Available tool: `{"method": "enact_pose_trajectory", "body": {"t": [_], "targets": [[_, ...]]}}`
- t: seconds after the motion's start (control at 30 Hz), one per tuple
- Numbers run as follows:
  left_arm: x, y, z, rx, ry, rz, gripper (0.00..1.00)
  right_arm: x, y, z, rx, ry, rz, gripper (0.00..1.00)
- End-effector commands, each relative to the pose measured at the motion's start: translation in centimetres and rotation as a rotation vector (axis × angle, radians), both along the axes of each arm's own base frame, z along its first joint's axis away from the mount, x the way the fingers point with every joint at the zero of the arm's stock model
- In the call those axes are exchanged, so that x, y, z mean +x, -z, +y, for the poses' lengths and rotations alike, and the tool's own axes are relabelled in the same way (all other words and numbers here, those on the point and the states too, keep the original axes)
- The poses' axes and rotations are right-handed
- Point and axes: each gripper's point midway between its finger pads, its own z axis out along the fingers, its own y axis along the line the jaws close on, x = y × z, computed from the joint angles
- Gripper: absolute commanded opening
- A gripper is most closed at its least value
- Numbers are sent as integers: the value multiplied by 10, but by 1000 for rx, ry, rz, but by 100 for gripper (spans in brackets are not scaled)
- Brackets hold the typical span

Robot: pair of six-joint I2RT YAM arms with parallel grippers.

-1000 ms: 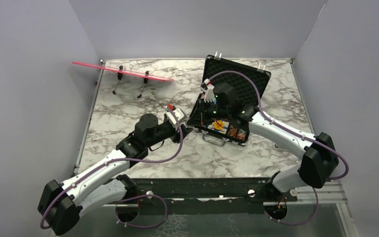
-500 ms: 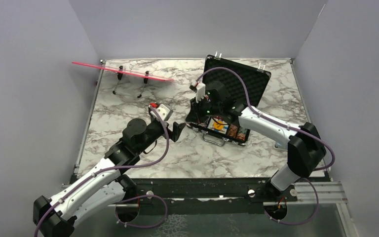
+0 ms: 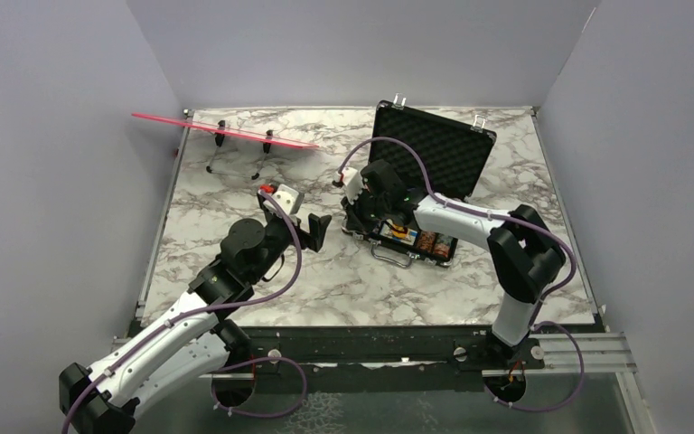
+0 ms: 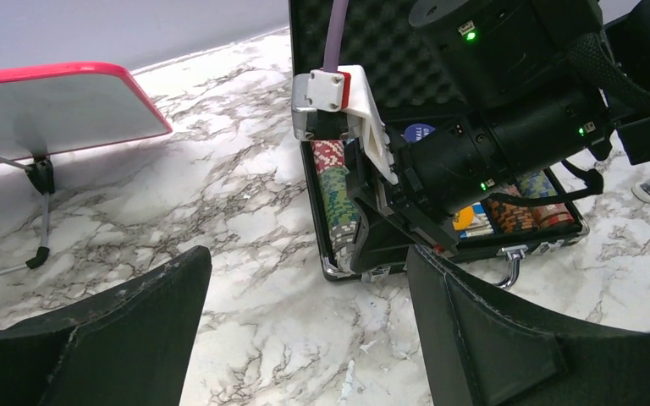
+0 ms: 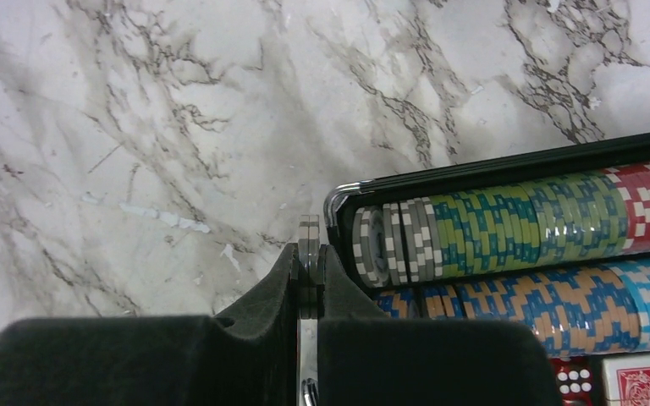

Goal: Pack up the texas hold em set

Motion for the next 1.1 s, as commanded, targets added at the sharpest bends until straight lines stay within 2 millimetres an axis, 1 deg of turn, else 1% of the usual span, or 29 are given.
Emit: {"method": "enact_pose_trajectory", "body": {"t": [0.0,0.13,0.23,0.33,0.4,0.47,0.53,0.7,0.77,0.93,1.0,1.07], "targets": [[3,-17,1,-47,-30,-11,88,26,-2,-1,-37,52,-99,2],[3,-18,2,-48,-30,-14,88,38,3,-7,-78,109,-115,1],[3,-17,2,-42,-31,-13,88,42,8,-10,-115,124,-115,1],[3,-16,3,-40,-33,-12,88,47,8,-15,-130,150,-137,1],[3,-16,2,-43,-31,-11,88,48,5,-15,-128,153,-148,1],[4,-16,2,-41,-32,-12,88,46,6,-14,-130,129,-143,3],[3,-15,2,-39,-29,-11,88,43,12,-15,-147,114,-142,6],[3,-15,1,-30,-26,-12,88,45,21,-30,-233,94,-202,13],[3,-14,1,-25,-26,-11,88,44,19,-33,-243,75,-225,15],[3,-16,2,-24,-25,-15,88,35,15,-31,-235,-2,-234,19],[4,-16,1,-22,-25,-15,88,35,15,-33,-244,-1,-230,23],[4,-16,2,-20,-25,-16,88,34,13,-33,-246,4,-216,31]]}}
